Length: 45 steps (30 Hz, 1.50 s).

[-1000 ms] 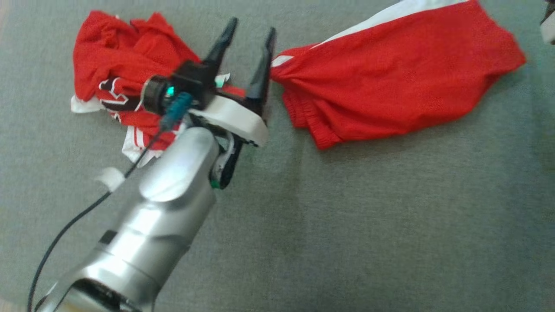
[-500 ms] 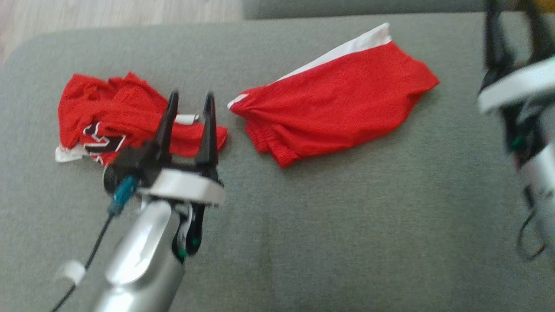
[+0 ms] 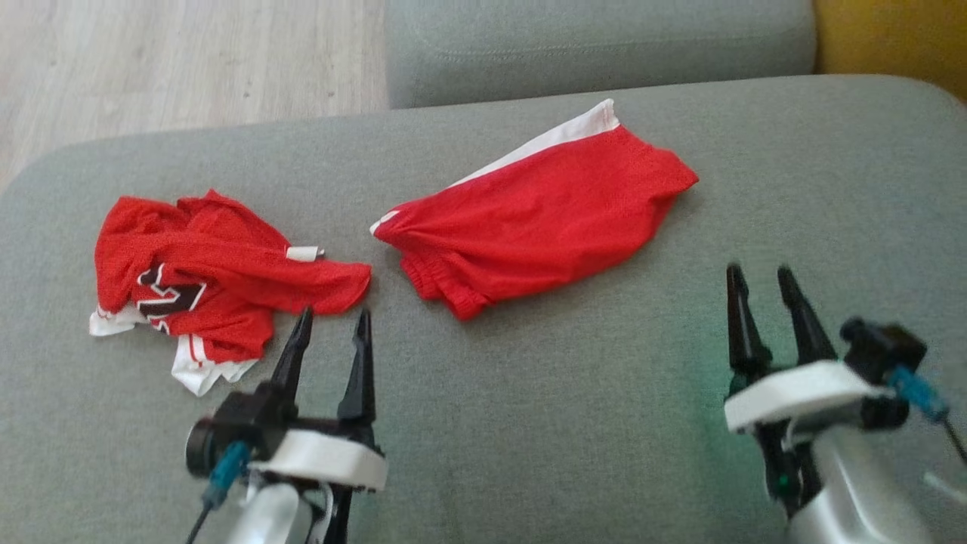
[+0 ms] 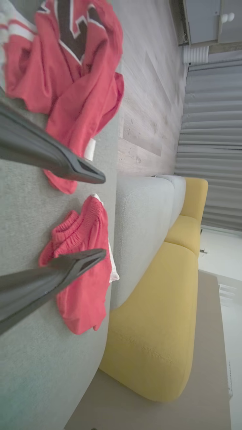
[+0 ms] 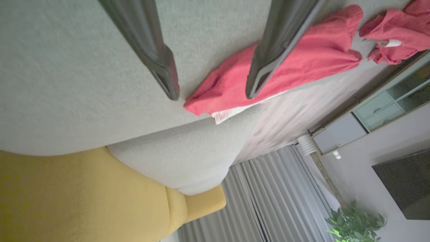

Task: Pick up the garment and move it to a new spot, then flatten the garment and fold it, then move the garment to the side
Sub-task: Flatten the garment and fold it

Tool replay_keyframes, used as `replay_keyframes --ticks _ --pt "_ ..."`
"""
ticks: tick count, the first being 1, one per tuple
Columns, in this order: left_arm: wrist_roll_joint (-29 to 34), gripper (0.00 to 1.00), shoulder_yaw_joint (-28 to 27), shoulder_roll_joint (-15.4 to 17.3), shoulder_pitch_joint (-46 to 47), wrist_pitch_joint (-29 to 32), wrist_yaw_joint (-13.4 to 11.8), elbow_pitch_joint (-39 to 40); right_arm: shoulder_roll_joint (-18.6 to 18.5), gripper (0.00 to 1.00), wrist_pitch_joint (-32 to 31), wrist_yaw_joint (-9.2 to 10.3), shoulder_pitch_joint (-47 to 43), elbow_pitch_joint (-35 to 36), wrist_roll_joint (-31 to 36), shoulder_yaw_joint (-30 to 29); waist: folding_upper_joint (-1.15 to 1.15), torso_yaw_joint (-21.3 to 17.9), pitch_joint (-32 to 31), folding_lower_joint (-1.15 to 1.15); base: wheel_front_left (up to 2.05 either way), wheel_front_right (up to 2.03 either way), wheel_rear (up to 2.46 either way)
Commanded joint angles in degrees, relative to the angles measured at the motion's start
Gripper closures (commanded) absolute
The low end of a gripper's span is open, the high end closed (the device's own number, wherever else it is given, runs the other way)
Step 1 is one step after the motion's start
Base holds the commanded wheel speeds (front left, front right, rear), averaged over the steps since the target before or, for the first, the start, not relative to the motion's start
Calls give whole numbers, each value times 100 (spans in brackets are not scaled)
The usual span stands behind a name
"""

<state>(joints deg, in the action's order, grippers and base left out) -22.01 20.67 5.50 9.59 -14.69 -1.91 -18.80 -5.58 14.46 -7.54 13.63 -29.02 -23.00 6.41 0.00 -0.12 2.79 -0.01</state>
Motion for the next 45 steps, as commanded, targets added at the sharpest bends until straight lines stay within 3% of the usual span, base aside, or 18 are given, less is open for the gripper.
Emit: replay_keyframes --ticks 1,14,21,28,34,45 --pt "48 0 -278 -6 134 -30 35 183 43 0 53 5 95 230 62 35 0 -33 -48 1 0 0 0" --pt "418 0 -501 -238 38 -30 297 132 245 0 -36 5 70 330 277 -262 0 39 84 1 0 0 0" --pt "447 0 -396 -258 339 -30 348 143 243 0 -741 5 794 101 -214 -797 0 392 624 1 0 0 0" --pt "287 0 -23 -261 687 -30 287 174 149 0 -1496 5 1854 -705 -831 -1419 0 801 1149 1 0 0 0" --pt "194 0 180 -261 909 -30 212 196 -12 0 -1819 5 2474 -1413 -981 -1769 0 1075 1384 1 0 0 0" --pt "33 0 596 -262 1077 -30 56 274 -314 0 -2298 5 3401 -3234 -446 -2268 0 1483 1611 1 0 0 0"
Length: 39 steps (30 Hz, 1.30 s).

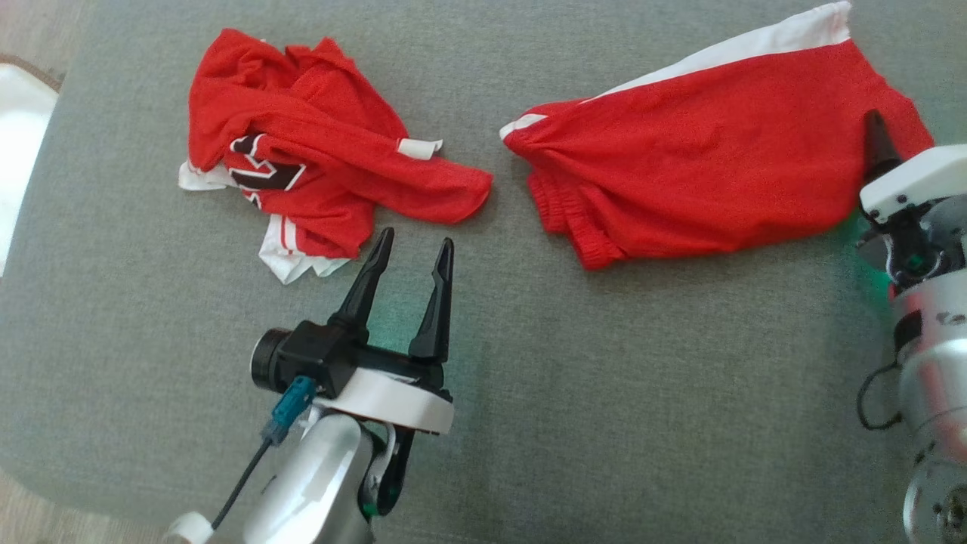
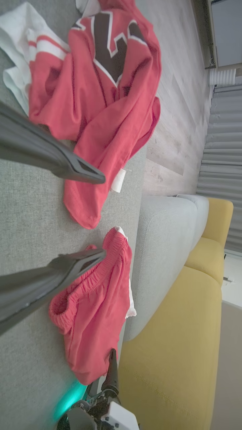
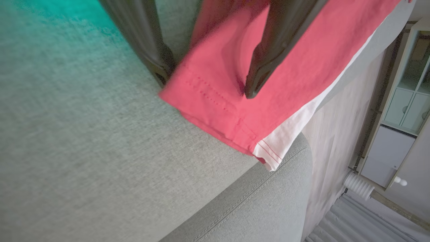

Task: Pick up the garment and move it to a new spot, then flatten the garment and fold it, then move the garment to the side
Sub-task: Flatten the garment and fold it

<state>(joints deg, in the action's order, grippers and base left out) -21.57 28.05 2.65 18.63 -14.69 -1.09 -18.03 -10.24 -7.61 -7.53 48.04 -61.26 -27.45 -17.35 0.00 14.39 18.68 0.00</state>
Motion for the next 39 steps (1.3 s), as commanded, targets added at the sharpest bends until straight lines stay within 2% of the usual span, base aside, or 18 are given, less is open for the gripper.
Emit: replay_keyframes --ticks 1,6,7,8,18,31,39 --pt "-26 0 -112 23 184 -30 -38 210 133 0 -119 4 10 -118 37 97 0 62 39 0 0 0 0" --pt "-77 0 -18 23 235 -30 -96 252 137 0 -257 4 241 -439 108 132 0 149 105 0 0 0 0" --pt "-88 0 0 23 245 -30 -115 261 139 30 -256 4 315 -500 102 138 0 161 128 0 0 0 0" --pt "-91 0 9 23 250 -30 -122 262 135 100 -235 4 346 -504 108 162 0 165 137 0 0 0 0" --pt "-58 0 -56 23 225 -30 -126 195 92 100 498 4 164 -89 -240 470 0 -54 -37 0 0 0 0" --pt "74 0 -276 23 -28 -30 -29 224 51 100 1376 4 -925 637 -985 542 0 -816 -606 0 0 0 0" --pt "171 0 -320 23 -181 -30 65 267 221 100 1882 4 -1688 1062 -1198 346 0 -1160 -858 0 0 0 0"
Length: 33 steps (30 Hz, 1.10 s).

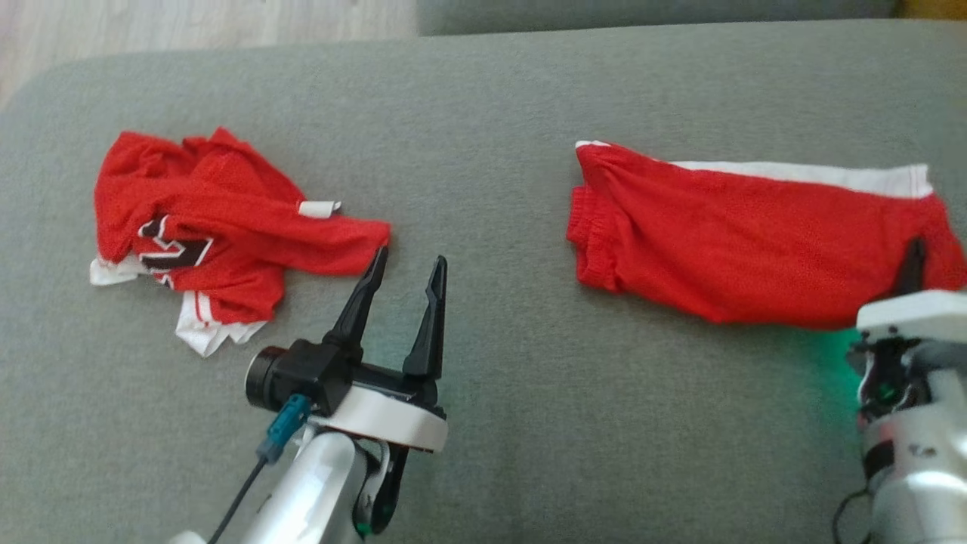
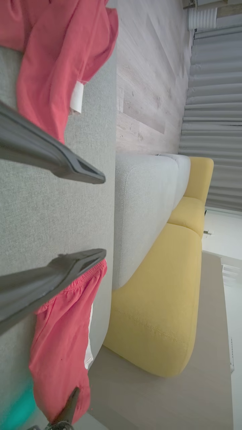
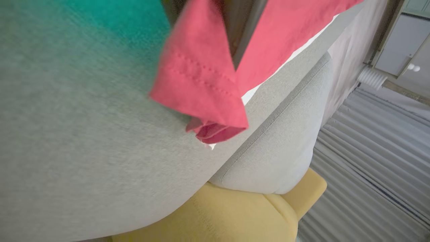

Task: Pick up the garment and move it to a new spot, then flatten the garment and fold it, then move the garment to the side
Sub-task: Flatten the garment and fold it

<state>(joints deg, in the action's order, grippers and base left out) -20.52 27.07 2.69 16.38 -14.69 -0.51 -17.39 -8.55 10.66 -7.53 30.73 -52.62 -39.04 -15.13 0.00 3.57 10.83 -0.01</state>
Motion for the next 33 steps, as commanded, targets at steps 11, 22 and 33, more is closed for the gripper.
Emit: replay_keyframes --ticks 11,22,33 --pt "123 0 -191 19 6 -30 78 172 248 100 210 4 -221 672 -135 233 0 -155 -65 1 0 0 0" --pt "103 0 -194 19 -134 -30 84 59 294 100 225 4 -112 1099 -215 837 0 130 -341 1 0 0 0" --pt "60 0 -196 19 -264 -30 43 69 446 100 31 4 -131 1556 -528 2127 0 490 -525 1 0 0 0"
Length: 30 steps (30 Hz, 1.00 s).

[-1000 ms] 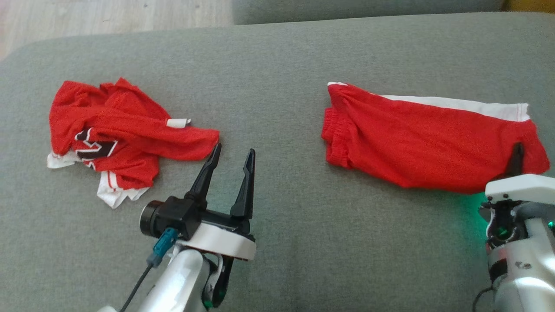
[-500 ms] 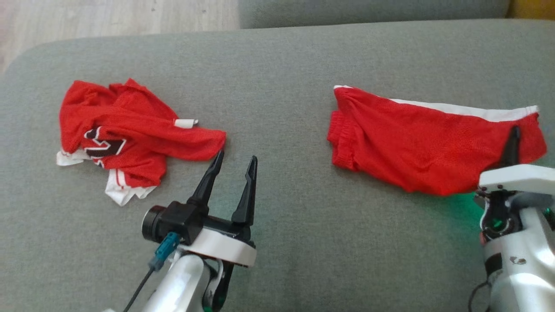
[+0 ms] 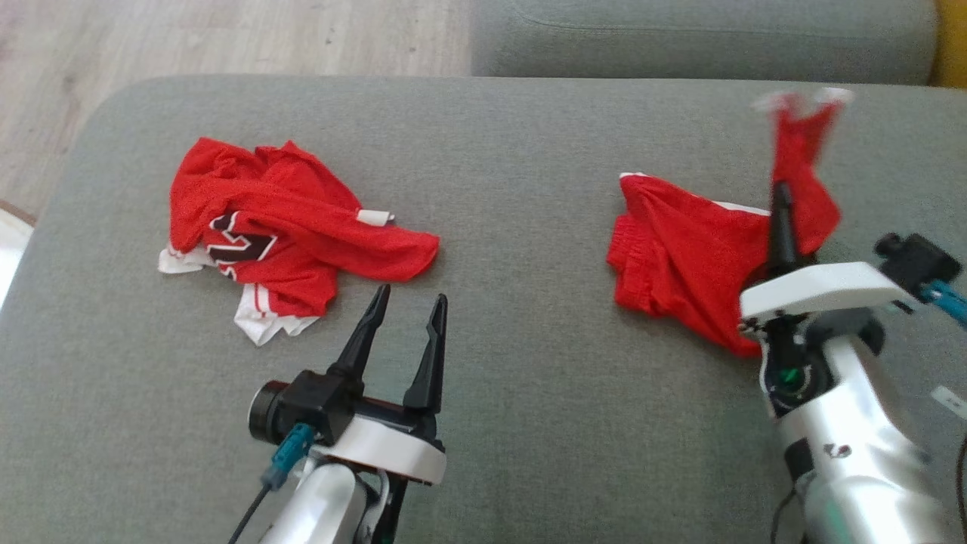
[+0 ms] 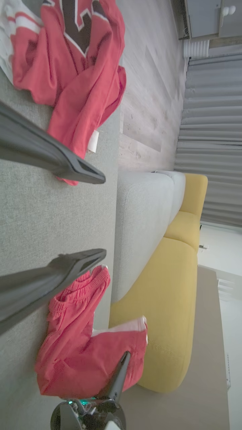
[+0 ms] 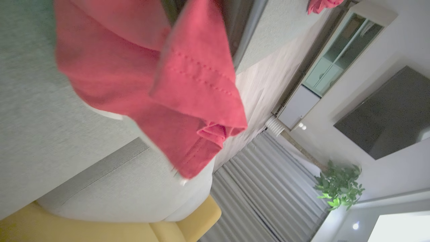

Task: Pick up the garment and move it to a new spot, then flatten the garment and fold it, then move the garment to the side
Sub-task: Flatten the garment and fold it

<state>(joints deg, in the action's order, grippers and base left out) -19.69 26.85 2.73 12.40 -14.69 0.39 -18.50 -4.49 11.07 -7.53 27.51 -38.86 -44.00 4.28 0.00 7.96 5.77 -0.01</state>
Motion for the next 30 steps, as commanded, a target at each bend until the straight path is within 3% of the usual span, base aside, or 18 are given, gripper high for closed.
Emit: replay_keyframes --ticks 1,17,18,24,26,30 --pt "-22 0 -174 15 134 -30 -47 180 39 100 -10 4 191 181 -32 186 0 51 -19 1 0 0 0" --pt "-60 0 -236 15 46 -30 -123 273 -235 100 -163 4 257 -518 -355 2012 0 326 -8 1 0 0 0" --pt "-62 0 -238 15 46 -30 -126 271 -271 0 -174 4 282 -621 -307 2133 0 319 -5 1 0 0 0" --pt "-96 0 -279 15 48 -30 -153 263 -293 0 -166 4 395 -774 -26 3048 0 176 -29 1 0 0 0" --pt "-87 0 -319 15 44 -30 -155 257 -264 0 -216 4 338 -577 -112 3482 0 52 -81 1 0 0 0" --pt "-55 0 -413 15 42 -30 -148 257 -407 0 -132 4 268 -178 -373 3734 0 -139 -162 1 0 0 0"
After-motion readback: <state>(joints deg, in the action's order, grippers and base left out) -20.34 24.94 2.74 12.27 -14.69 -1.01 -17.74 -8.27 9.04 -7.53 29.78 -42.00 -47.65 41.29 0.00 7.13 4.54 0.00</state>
